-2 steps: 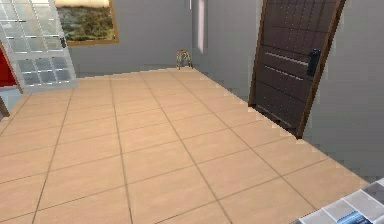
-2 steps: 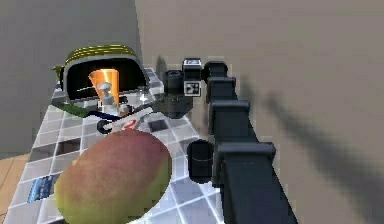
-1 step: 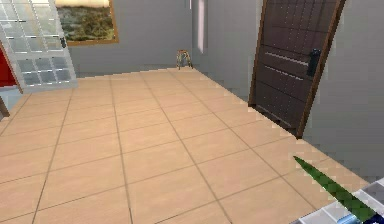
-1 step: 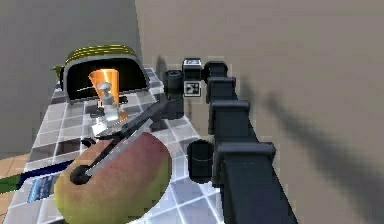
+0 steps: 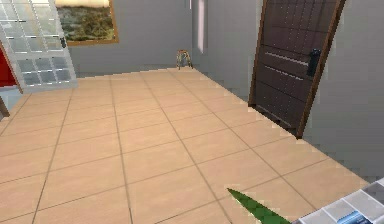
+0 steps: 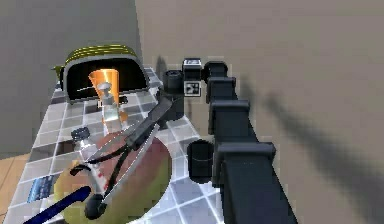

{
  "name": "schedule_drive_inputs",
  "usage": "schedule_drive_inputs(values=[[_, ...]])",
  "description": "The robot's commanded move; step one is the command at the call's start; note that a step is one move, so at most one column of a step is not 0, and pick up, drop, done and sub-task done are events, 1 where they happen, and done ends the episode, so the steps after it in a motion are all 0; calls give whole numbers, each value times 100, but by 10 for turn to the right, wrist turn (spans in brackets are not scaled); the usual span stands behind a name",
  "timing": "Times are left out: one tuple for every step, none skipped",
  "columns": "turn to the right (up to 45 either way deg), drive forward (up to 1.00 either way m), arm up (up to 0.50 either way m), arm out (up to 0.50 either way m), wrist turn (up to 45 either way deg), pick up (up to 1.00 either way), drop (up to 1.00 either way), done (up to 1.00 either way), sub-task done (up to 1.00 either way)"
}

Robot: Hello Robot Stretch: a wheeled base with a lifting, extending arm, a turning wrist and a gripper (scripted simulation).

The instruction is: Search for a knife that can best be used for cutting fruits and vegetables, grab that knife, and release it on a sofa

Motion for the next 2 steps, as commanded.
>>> schedule_drive_inputs(values=[[0, 0, 0, -26, 0, 0, 0, 0, 0], [-270, 0, 0, 0, 0, 0, 0, 0, 0]])
